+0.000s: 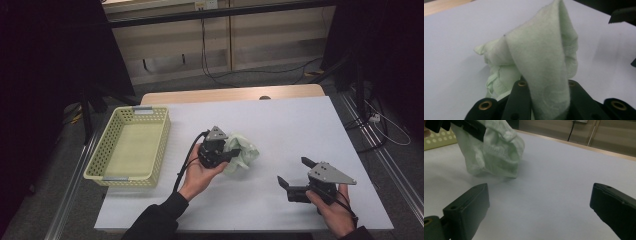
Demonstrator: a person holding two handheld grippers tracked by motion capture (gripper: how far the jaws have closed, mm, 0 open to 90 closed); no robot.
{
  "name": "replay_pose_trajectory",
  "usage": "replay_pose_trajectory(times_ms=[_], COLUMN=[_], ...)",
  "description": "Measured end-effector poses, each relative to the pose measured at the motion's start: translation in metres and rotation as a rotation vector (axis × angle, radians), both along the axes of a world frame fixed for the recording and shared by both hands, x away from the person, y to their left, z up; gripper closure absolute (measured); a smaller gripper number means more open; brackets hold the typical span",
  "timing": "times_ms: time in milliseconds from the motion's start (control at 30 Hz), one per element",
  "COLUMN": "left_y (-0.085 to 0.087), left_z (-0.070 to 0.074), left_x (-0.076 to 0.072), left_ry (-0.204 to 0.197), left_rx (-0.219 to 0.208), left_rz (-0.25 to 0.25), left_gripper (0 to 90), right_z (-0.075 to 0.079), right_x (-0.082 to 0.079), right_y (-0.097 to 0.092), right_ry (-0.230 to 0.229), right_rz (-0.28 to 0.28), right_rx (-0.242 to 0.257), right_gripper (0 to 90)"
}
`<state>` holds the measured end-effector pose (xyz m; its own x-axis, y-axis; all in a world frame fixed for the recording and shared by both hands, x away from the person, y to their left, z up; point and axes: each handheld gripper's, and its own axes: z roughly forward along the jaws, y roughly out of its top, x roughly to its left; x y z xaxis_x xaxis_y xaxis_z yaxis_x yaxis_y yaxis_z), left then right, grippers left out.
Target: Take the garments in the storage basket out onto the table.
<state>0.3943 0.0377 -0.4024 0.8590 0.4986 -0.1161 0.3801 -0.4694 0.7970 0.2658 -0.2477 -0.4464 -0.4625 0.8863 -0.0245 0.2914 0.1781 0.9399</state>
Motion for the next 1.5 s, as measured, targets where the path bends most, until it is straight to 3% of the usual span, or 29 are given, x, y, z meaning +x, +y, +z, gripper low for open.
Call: replay_pose_trajectory(times_ms=[267,567,733,1100,1233,1300,1500], left_y=[-0.007,-0.006,-0.006,-0.009,-0.01,-0.012,-0.007], left_z=[-0.018,-0.038,-0.048,-0.054,-0.053,-0.051,-0.047], left_x=[0.0,0.006,0.01,0.011,0.005,0.003,0.003], left_ry=[0.021,0.014,0.029,0.009,-0.02,-0.017,-0.028], left_rx=[0.048,0.111,0.13,0.131,0.129,0.124,0.112], left_rz=[-0.004,0.016,0.017,0.001,0.005,0.01,0.024], left_gripper=[82.8,82.7,82.0,79.8,67.8,57.2,40.8], right_z=[0.0,0.0,0.0,-0.001,-0.001,-0.001,-0.001], right_x=[0.0,-0.001,-0.001,0.001,0.0,0.001,0.0], right_y=[0.0,0.0,0.001,0.002,0.002,0.002,0.002], right_ry=[0.0,0.0,0.002,0.009,0.007,0.007,0.005], right_rz=[0.003,0.006,0.013,0.024,0.025,0.023,0.021], right_rx=[0.003,0.002,0.004,0.001,0.0,-0.001,-0.004], right_gripper=[1.6,1.7,1.8,1.7,1.7,1.8,1.9])
